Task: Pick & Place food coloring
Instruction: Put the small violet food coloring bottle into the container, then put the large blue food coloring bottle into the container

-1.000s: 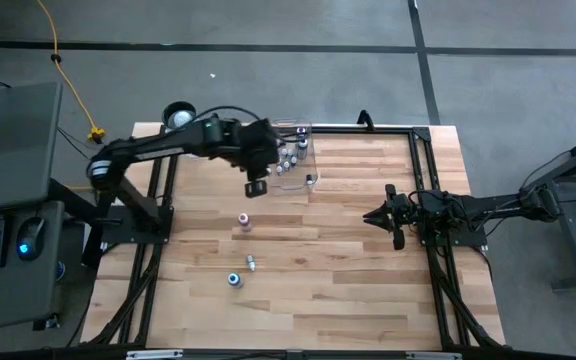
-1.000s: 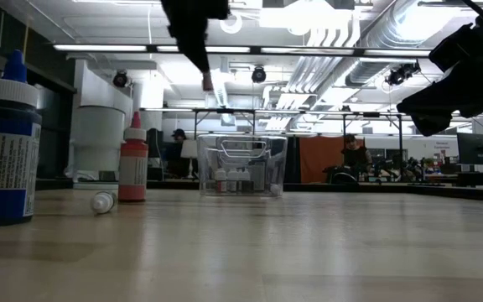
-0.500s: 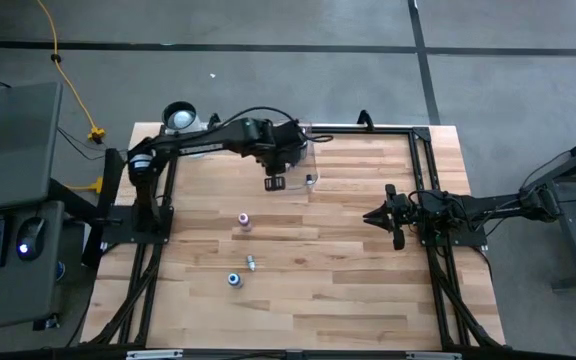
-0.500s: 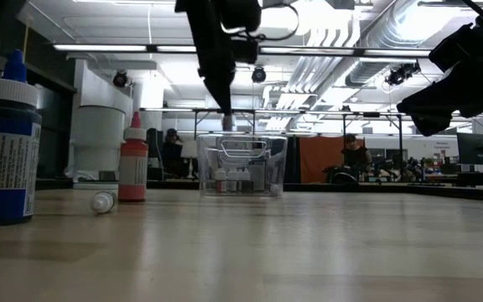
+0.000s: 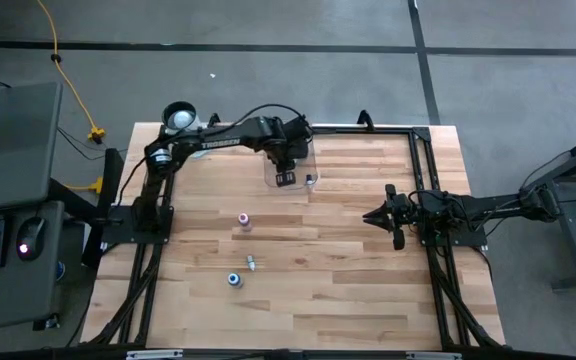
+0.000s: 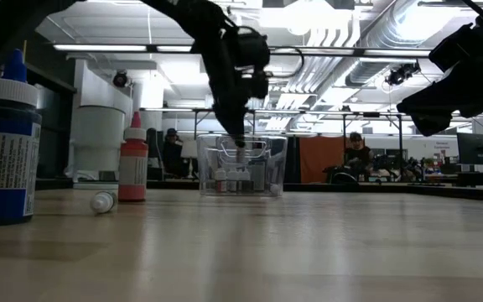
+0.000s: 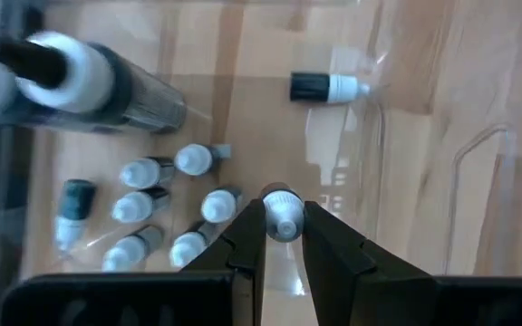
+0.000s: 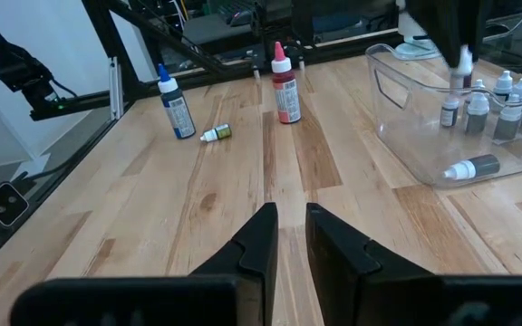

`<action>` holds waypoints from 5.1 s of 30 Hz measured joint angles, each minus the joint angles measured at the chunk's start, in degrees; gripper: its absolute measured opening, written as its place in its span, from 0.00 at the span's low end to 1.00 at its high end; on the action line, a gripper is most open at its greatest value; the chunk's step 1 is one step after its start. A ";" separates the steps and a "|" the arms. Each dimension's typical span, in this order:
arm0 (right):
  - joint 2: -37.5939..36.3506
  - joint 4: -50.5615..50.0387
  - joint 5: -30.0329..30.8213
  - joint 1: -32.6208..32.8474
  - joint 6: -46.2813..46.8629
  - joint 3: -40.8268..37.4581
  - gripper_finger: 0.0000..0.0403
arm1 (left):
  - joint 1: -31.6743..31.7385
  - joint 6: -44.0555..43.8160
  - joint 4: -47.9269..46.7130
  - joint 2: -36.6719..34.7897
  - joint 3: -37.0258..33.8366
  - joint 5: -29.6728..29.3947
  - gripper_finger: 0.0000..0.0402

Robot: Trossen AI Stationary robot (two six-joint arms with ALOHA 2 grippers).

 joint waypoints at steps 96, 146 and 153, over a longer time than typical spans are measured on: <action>0.00 0.00 -0.01 -0.01 0.00 0.00 0.12 | -5.90 3.89 -30.99 -4.18 27.74 4.65 0.35; 0.00 0.00 0.00 -0.02 0.00 0.00 0.13 | -49.55 -41.90 -1.12 -45.58 -40.98 1.92 0.35; 0.00 0.00 0.00 0.00 0.00 0.00 0.12 | -58.23 -43.08 2.36 -45.58 -40.96 -1.27 0.35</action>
